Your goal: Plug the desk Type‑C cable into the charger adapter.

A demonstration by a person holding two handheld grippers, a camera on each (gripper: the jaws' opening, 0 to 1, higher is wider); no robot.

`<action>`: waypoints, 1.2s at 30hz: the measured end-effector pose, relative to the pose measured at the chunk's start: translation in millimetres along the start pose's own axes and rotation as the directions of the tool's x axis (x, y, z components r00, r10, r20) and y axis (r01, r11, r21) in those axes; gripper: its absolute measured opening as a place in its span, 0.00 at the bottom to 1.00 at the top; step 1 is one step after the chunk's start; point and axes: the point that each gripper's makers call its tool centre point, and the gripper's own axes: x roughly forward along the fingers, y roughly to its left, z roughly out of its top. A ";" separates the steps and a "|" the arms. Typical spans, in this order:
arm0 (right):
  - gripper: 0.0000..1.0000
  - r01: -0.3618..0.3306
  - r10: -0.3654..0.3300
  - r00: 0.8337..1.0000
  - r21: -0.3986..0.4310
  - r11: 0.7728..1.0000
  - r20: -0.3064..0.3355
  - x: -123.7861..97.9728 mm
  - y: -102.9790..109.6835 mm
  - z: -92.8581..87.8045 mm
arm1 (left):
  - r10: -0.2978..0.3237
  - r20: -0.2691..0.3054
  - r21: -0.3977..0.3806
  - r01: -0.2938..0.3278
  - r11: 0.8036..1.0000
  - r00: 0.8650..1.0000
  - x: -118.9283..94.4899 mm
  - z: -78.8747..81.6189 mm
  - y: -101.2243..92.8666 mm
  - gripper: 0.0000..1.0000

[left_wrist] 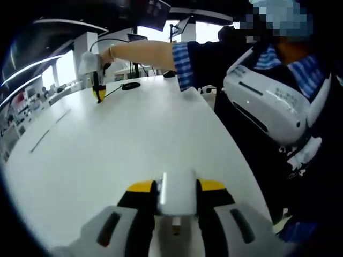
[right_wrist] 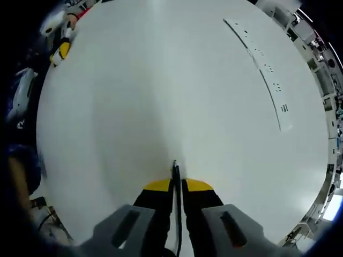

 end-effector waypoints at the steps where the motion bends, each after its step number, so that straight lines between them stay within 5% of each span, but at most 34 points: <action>1: 0.06 -0.002 0.002 1.000 0.005 1.000 -0.001 -0.1 0.5 0.0 | 0.000 0.000 0.000 0.000 1.000 1.000 -0.1 0.1 0.1 0.29; 25: 0.05 0.071 -0.058 0.994 0.152 0.986 -0.091 0.5 3.7 1.7 | -0.005 0.007 0.006 0.005 1.000 1.000 -0.2 -0.2 0.2 0.29; 36: 0.05 0.079 -0.079 0.997 0.248 0.965 -0.013 -0.9 16.5 1.3 | -0.011 0.011 0.010 0.011 1.000 1.000 -0.5 -0.2 0.7 0.29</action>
